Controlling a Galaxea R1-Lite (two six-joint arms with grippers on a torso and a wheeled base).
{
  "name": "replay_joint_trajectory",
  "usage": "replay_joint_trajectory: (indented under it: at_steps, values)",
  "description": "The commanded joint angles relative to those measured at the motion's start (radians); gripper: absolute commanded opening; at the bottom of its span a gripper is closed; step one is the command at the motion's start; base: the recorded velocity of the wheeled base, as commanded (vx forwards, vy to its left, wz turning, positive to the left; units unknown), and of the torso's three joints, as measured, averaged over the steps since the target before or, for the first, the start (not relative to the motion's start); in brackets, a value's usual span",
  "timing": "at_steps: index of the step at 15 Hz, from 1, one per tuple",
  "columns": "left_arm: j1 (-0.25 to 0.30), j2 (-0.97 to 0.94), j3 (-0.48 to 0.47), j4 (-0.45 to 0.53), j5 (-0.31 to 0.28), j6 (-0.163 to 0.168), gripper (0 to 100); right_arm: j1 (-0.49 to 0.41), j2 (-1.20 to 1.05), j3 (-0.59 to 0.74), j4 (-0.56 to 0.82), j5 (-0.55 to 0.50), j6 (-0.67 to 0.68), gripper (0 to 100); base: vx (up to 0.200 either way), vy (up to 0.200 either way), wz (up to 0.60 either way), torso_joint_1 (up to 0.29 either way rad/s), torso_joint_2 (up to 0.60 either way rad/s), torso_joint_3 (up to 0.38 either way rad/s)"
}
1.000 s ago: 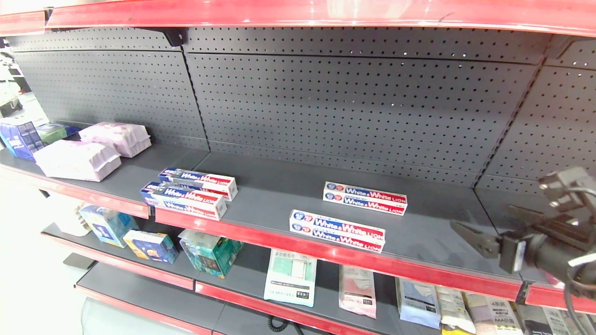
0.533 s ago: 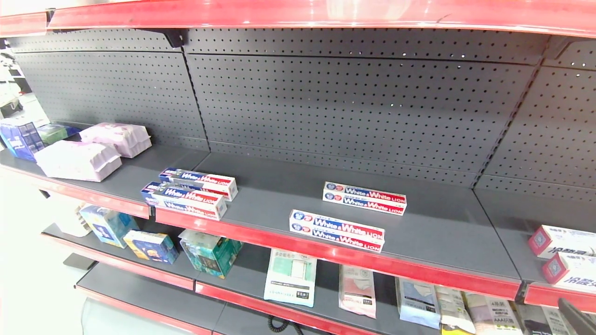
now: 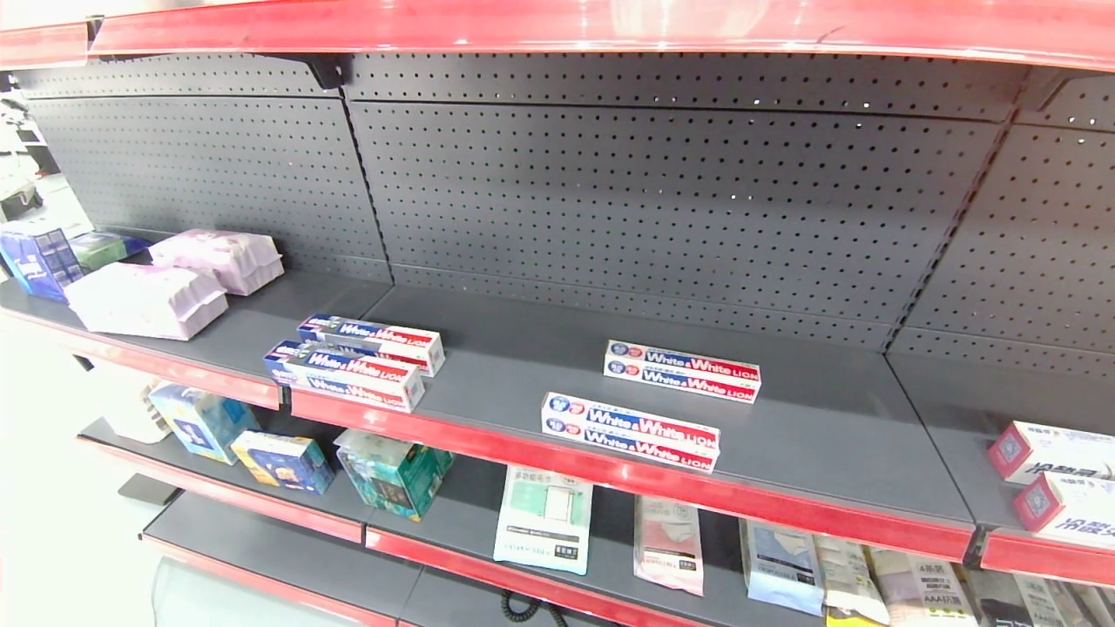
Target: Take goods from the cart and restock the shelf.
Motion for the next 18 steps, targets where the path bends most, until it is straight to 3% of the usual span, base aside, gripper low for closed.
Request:
replay_joint_trajectory:
  at_steps: [1, 3, 4, 7, 8, 10, 11, 13, 18]
  values:
    - [0.000, 0.001, 0.009, -0.002, 0.000, -0.008, 100, 0.004, -0.007, 0.002, 0.014, 0.071, 0.005, 100, 0.000, 0.000, 0.00, 0.000, 0.00, 0.000]
    - [0.000, 0.004, 0.009, -0.002, 0.008, -0.009, 100, 0.001, -0.007, 0.002, 0.030, 0.039, 0.010, 100, 0.000, 0.000, 0.00, 0.000, 0.00, 0.000]
    - [0.005, 0.019, 0.009, -0.002, 0.020, -0.009, 100, -0.024, -0.007, 0.000, 0.052, -0.044, 0.064, 100, 0.000, 0.000, 0.00, 0.000, 0.00, 0.000]
    - [0.012, 0.074, 0.004, -0.004, 0.068, -0.017, 100, -0.264, -0.004, -0.001, 0.057, -0.038, 0.058, 100, 0.000, 0.000, 0.00, 0.000, 0.00, 0.000]
    - [0.012, 0.085, 0.003, -0.004, 0.071, -0.017, 100, -0.271, -0.010, 0.002, 0.052, -0.035, 0.053, 100, 0.000, 0.000, 0.00, 0.000, 0.00, 0.000]
    - [0.081, 0.139, -0.025, -0.004, 0.082, -0.020, 100, -0.268, -0.010, 0.002, 0.052, 0.028, 0.053, 100, 0.000, 0.000, 0.00, 0.000, 0.00, 0.000]
    - [0.104, 0.180, -0.053, -0.005, 0.082, -0.040, 100, -0.248, -0.013, 0.002, 0.053, 0.042, 0.051, 100, 0.000, 0.000, 0.00, 0.000, 0.00, 0.000]
    - [0.115, 0.237, -0.077, -0.007, 0.088, -0.069, 100, -0.151, -0.049, 0.002, 0.049, 0.045, 0.008, 100, 0.000, 0.000, 0.00, 0.000, 0.00, 0.000]
    - [0.115, 0.119, -0.028, 0.004, 0.082, -0.066, 100, -0.182, -0.109, 0.002, 0.050, 0.017, 0.082, 100, 0.000, 0.000, 0.00, 0.000, 0.00, 0.000]
